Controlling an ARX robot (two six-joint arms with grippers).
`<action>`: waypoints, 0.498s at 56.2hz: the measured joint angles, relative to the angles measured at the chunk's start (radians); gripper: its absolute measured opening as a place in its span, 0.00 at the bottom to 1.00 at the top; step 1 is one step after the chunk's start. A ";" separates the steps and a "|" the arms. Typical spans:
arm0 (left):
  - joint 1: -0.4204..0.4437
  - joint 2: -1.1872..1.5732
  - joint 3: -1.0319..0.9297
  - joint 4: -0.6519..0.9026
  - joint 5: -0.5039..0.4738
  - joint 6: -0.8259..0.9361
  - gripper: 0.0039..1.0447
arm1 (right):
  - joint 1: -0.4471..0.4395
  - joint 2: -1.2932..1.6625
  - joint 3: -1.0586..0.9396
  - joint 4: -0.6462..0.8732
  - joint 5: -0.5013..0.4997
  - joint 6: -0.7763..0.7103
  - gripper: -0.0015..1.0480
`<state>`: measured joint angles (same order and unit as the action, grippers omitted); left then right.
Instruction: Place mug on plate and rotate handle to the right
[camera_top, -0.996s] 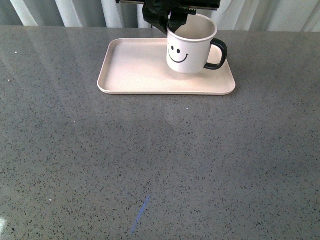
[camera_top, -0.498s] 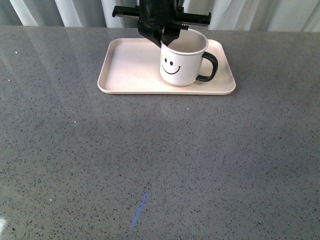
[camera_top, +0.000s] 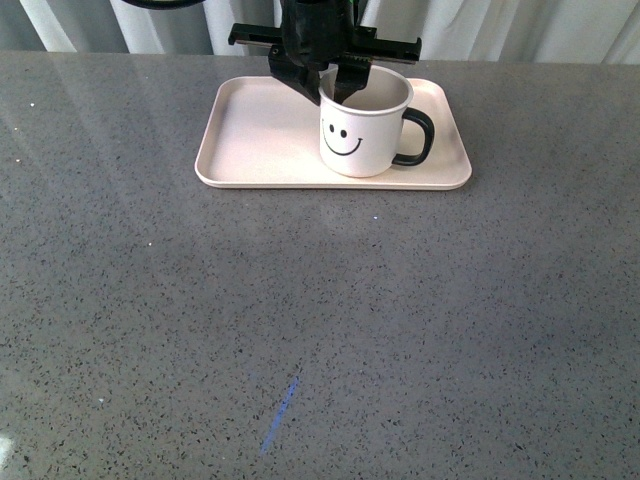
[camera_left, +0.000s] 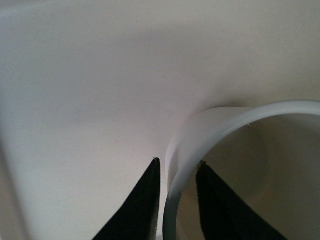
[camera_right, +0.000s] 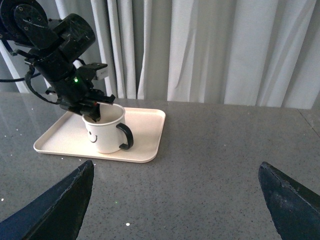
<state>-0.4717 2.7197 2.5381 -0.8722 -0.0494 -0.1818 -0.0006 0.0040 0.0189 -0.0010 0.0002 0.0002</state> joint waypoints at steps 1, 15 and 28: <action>0.000 0.000 0.000 0.000 0.000 0.001 0.28 | 0.000 0.000 0.000 0.000 0.000 0.000 0.91; 0.001 -0.040 -0.061 0.072 0.020 0.016 0.72 | 0.000 0.000 0.000 0.000 0.000 0.000 0.91; 0.018 -0.272 -0.331 0.301 0.023 0.006 0.91 | 0.000 0.000 0.000 0.000 0.000 0.000 0.91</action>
<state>-0.4534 2.4477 2.2074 -0.5709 -0.0261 -0.1761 -0.0006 0.0040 0.0189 -0.0010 0.0002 0.0002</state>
